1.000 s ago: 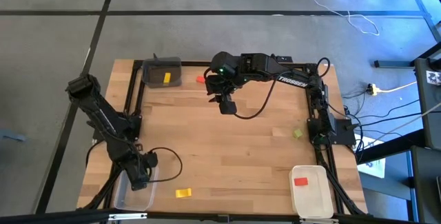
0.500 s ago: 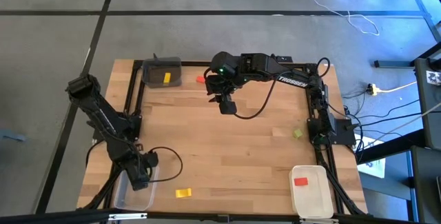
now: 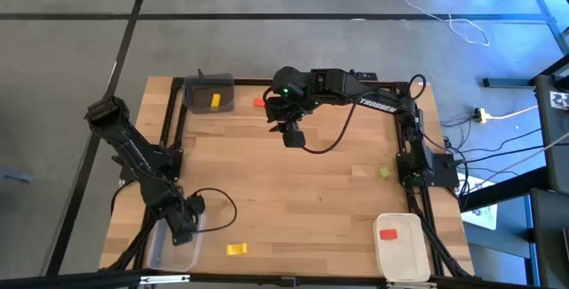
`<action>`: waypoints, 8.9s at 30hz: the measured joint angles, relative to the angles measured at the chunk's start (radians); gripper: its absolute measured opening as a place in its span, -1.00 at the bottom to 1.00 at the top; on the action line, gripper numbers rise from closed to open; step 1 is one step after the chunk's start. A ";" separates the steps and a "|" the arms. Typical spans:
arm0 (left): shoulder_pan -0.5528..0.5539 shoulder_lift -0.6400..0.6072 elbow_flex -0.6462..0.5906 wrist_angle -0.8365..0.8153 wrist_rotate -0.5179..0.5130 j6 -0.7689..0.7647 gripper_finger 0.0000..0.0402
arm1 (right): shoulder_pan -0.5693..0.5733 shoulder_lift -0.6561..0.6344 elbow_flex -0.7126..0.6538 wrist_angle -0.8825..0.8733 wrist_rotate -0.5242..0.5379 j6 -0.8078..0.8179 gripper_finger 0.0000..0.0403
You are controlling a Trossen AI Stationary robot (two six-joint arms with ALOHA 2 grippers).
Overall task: Sort & place blocks by color
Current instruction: Put the bottom left green block into the transparent bin, then put the right orange block into the white bin
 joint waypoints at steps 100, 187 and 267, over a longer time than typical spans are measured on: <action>1.404 -0.282 0.194 0.001 -0.022 0.973 -0.27 | -0.460 0.000 -0.544 0.049 0.394 0.575 -0.33; 1.404 -0.282 0.193 -0.001 -0.071 1.078 -0.27 | -0.572 0.048 -0.548 -0.043 0.236 0.524 -0.51; 1.404 -0.282 0.193 0.000 -0.071 1.070 -0.27 | -0.674 0.264 -0.544 0.048 0.193 0.442 -0.40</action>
